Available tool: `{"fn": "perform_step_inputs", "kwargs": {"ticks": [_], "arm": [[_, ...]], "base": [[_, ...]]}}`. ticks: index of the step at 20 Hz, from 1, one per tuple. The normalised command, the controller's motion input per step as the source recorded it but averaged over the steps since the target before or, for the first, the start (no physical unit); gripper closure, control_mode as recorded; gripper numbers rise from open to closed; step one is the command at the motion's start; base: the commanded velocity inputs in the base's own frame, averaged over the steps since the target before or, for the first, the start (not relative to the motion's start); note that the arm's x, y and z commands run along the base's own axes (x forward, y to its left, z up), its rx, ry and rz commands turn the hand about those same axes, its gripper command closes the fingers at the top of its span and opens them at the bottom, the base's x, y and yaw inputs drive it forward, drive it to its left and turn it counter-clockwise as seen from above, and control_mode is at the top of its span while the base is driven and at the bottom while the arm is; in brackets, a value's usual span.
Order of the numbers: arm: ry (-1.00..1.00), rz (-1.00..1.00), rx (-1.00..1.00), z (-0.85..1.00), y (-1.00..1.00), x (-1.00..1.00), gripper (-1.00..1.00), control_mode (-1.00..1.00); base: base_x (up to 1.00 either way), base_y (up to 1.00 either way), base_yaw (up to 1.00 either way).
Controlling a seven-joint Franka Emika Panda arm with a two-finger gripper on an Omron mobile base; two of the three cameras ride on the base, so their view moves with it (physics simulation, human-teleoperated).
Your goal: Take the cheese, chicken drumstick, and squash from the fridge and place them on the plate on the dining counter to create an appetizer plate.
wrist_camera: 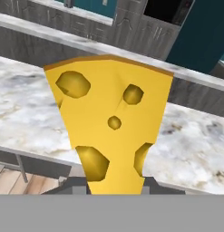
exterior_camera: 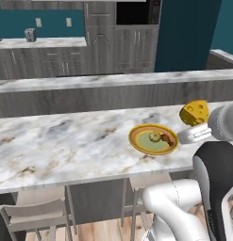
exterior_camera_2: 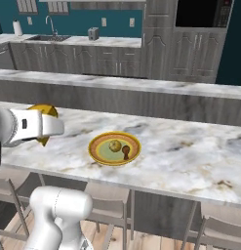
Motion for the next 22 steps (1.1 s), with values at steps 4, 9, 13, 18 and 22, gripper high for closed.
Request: {"fn": "perform_step_inputs", "kwargs": {"ticks": [4,9,13,18,22], "arm": [[0.02,0.04,0.00,-0.16,-0.04,0.22,1.00,-1.00],[0.09,0.02,0.00,-0.37,0.00,0.24,1.00,-1.00],[0.16,0.03,0.00,-0.50,0.00,0.47,1.00,-1.00],[0.13,0.00,0.00,-0.51,0.00,0.51,1.00,-1.00],[0.09,0.00,0.00,-0.58,0.00,0.59,1.00,-1.00]], "base": [[0.00,0.00,0.00],[0.00,0.00,0.00],[0.00,0.00,0.00],[0.00,0.00,0.00],[0.00,0.00,0.00]]}}
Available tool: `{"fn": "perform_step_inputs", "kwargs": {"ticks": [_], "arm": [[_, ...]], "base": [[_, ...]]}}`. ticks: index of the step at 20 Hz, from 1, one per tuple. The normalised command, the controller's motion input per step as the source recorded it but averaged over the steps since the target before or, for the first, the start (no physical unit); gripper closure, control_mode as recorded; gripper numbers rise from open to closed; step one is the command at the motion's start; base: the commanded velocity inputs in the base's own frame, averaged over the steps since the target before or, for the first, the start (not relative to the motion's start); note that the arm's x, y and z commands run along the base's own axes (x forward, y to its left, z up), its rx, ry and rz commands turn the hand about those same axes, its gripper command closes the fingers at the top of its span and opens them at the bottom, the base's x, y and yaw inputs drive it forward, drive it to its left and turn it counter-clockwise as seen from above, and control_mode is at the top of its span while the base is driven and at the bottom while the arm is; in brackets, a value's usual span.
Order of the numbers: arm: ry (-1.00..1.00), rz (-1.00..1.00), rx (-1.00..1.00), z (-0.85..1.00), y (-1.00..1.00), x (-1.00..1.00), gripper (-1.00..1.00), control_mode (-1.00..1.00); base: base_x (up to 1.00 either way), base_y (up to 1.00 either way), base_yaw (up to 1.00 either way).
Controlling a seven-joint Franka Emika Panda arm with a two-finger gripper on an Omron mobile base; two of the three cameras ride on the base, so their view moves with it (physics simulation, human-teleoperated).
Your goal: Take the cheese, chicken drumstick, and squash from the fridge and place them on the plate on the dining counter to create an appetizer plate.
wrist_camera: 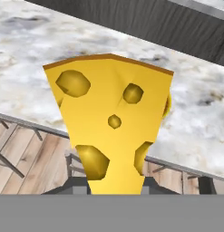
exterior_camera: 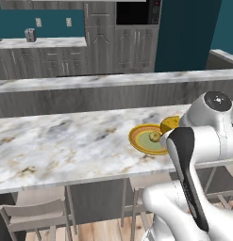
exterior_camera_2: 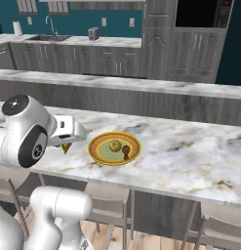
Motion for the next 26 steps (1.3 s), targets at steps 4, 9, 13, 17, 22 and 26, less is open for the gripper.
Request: {"fn": "perform_step_inputs", "kwargs": {"ticks": [4,9,13,17,22,26], "arm": [[0.08,0.00,0.00,-0.50,0.00,0.67,1.00,-1.00],[0.06,0.00,0.01,-0.39,0.00,0.73,1.00,-1.00],[0.05,0.00,0.02,-0.31,0.00,0.70,1.00,-1.00],[0.07,0.00,0.00,-0.38,0.00,0.65,1.00,-1.00],[0.14,0.00,0.00,-0.53,-0.02,0.51,1.00,-1.00],[0.13,0.00,0.00,-0.46,0.00,0.49,1.00,-1.00]], "base": [[0.00,0.00,0.00],[0.00,0.00,0.00],[0.00,0.00,0.00],[0.00,0.00,0.00],[0.00,0.00,0.00],[0.00,0.00,0.00]]}}
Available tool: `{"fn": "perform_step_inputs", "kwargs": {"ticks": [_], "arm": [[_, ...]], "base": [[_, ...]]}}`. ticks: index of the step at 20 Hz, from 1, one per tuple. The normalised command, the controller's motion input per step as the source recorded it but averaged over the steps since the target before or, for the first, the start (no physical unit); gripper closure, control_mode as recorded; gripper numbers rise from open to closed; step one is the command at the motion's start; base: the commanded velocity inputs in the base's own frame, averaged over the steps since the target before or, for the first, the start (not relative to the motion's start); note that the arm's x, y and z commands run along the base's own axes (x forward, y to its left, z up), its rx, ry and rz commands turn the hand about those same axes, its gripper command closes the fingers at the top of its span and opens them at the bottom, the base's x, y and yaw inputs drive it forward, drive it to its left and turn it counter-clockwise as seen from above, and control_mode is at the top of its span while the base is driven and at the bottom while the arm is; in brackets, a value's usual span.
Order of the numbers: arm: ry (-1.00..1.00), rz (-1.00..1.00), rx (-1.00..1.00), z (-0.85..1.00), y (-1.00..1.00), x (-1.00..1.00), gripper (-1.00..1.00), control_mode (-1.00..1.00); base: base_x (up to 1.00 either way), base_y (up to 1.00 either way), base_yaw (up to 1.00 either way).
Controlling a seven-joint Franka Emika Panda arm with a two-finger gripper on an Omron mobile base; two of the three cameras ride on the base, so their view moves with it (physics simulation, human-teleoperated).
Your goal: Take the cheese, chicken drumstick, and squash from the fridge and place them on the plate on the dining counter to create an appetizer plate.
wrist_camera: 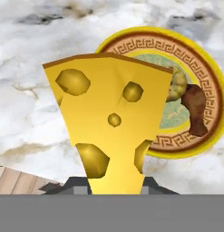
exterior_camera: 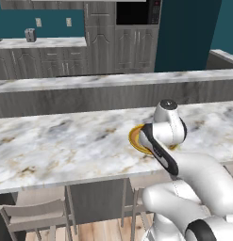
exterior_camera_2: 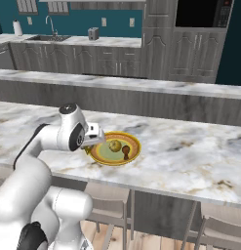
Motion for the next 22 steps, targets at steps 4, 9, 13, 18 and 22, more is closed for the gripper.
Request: {"fn": "perform_step_inputs", "kwargs": {"ticks": [4,9,13,18,22], "arm": [[0.10,0.00,0.00,-0.41,0.00,0.46,1.00,-1.00],[0.09,0.00,0.00,-0.40,-0.01,0.40,1.00,-1.00],[0.06,0.00,0.00,-0.36,-0.21,0.36,1.00,-1.00],[0.01,0.00,0.00,-0.16,-0.24,0.54,1.00,-1.00],[0.03,0.00,0.00,-0.23,-0.04,0.54,1.00,-1.00]], "base": [[0.00,0.00,0.00],[0.00,0.00,0.00],[0.00,0.00,0.00],[0.00,0.00,0.00],[0.00,0.00,0.00]]}}
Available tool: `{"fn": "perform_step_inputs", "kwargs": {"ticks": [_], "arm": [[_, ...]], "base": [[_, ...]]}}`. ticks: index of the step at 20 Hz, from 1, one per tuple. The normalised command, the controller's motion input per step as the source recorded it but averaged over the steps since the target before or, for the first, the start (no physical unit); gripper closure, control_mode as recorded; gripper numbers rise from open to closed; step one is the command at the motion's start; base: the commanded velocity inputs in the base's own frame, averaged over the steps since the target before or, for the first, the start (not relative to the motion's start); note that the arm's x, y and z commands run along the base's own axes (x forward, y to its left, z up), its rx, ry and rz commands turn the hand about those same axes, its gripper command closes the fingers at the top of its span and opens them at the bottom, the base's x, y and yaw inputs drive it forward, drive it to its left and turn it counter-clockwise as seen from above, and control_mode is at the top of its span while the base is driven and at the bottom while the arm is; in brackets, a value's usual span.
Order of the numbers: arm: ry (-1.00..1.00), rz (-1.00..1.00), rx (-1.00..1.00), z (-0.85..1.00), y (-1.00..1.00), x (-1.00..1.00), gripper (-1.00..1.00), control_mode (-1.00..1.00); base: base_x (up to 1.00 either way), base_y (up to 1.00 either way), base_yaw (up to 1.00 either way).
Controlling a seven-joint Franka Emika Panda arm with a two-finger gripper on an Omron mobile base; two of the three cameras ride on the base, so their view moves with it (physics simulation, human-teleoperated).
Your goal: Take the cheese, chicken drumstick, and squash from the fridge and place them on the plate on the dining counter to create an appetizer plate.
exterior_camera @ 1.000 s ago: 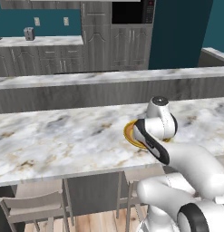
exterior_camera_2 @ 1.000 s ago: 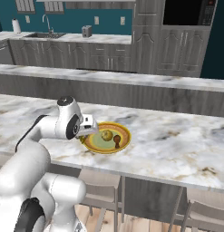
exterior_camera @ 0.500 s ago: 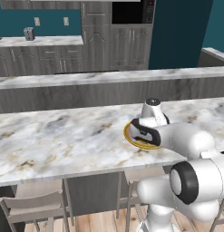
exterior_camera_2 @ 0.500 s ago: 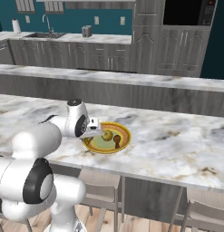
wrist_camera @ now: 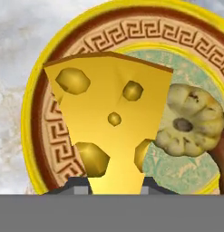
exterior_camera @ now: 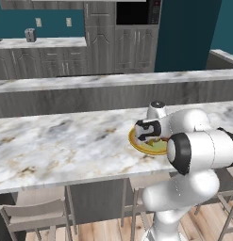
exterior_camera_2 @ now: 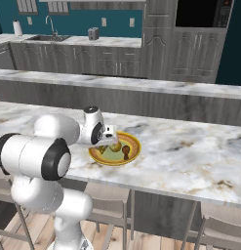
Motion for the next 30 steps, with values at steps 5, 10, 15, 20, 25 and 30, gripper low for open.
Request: {"fn": "perform_step_inputs", "kwargs": {"ticks": [5,10,15,20,25,30], "arm": [[0.15,0.00,0.00,-0.65,0.00,0.15,1.00,-1.00],[0.11,0.00,0.00,-0.37,-0.03,0.18,1.00,-1.00],[0.00,-0.01,0.00,0.00,-0.13,-0.03,-1.00,-1.00],[0.00,-0.06,0.00,0.14,-0.07,-0.28,-1.00,-1.00],[-0.02,-0.02,0.00,0.49,-0.05,-0.55,-1.00,-1.00],[-0.10,0.00,0.00,0.78,-0.06,-0.60,-1.00,-1.00]], "base": [[0.00,0.00,0.00],[0.00,0.00,0.00],[0.00,0.00,0.00],[0.00,0.00,0.00],[0.00,0.00,0.00],[0.00,0.00,0.00]]}}
